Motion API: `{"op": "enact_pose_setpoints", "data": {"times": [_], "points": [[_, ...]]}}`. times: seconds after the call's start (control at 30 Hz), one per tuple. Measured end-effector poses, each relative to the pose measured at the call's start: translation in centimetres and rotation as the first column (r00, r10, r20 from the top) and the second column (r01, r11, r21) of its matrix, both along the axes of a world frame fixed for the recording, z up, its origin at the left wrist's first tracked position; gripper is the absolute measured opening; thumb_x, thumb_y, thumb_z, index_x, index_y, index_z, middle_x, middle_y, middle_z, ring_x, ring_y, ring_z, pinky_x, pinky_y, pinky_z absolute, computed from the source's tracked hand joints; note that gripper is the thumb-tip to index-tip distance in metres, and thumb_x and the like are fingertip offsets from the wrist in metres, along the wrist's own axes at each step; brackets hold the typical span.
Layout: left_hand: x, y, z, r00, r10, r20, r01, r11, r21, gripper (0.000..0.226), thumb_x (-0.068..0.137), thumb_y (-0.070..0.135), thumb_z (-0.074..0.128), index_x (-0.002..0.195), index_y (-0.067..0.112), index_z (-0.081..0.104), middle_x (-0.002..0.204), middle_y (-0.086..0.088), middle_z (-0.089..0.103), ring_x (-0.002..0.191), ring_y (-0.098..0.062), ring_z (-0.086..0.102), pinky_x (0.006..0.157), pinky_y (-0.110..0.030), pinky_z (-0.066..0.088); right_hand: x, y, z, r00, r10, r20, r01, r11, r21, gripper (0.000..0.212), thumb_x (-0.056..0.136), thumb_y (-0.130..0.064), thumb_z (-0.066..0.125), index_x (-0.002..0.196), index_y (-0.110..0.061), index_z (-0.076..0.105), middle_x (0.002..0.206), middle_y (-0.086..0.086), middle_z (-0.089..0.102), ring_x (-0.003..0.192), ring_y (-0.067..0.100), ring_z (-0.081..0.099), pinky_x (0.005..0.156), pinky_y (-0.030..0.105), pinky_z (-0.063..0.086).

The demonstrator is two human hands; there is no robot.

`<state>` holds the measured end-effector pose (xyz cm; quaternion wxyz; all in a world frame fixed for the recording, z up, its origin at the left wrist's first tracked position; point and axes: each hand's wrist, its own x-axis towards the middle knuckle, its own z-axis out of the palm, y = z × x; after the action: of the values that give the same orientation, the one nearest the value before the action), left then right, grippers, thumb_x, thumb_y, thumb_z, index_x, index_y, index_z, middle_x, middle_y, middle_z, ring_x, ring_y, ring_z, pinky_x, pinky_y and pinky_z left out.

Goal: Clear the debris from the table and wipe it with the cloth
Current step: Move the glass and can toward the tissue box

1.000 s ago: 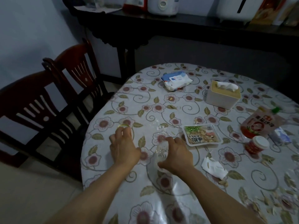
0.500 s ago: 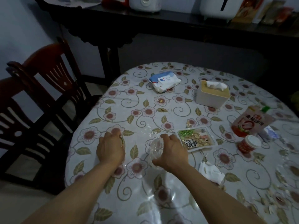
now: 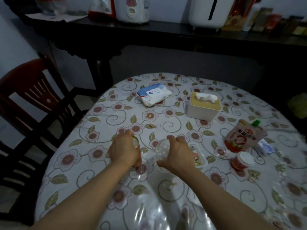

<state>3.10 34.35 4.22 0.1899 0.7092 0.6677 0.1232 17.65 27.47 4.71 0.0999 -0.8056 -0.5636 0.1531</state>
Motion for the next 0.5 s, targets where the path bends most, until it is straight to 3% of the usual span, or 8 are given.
{"op": "enact_pose_setpoints", "data": {"times": [0.17, 0.33, 0.5], "points": [[5.7, 2.6, 0.6, 0.999, -0.044, 0.017, 0.044, 0.999, 0.021, 0.049, 0.074, 0.017, 0.071, 0.121, 0.020, 0.053, 0.118, -0.006, 0.061, 0.110, -0.028, 0.057, 0.082, -0.038, 0.051, 5.4, 2.1, 0.2, 0.995, -0.095, 0.001, 0.095, 0.995, 0.022, 0.081, 0.061, -0.043, 0.079, 0.129, -0.019, 0.040, 0.126, 0.007, 0.047, 0.116, 0.027, 0.046, 0.080, 0.036, 0.049], [11.7, 5.3, -0.1, 0.995, -0.094, 0.045, 0.093, 0.995, 0.022, 0.055, 0.073, 0.022, 0.074, 0.124, 0.021, 0.051, 0.121, -0.006, 0.059, 0.114, -0.028, 0.054, 0.090, -0.040, 0.049, 11.4, 4.7, -0.9, 0.981, -0.194, 0.011, 0.194, 0.980, 0.050, 0.082, 0.060, -0.043, 0.080, 0.128, -0.018, 0.041, 0.128, 0.009, 0.047, 0.118, 0.029, 0.046, 0.084, 0.041, 0.049], [17.0, 8.0, -1.4, 0.989, -0.139, 0.056, 0.139, 0.990, 0.002, 0.055, 0.075, 0.026, 0.074, 0.124, 0.017, 0.050, 0.123, -0.009, 0.057, 0.115, -0.029, 0.053, 0.086, -0.039, 0.048, 16.6, 7.0, -3.0, 0.968, -0.249, 0.012, 0.248, 0.966, 0.073, 0.087, 0.057, -0.045, 0.082, 0.128, -0.018, 0.041, 0.126, 0.011, 0.047, 0.116, 0.031, 0.046, 0.081, 0.042, 0.051]]}}
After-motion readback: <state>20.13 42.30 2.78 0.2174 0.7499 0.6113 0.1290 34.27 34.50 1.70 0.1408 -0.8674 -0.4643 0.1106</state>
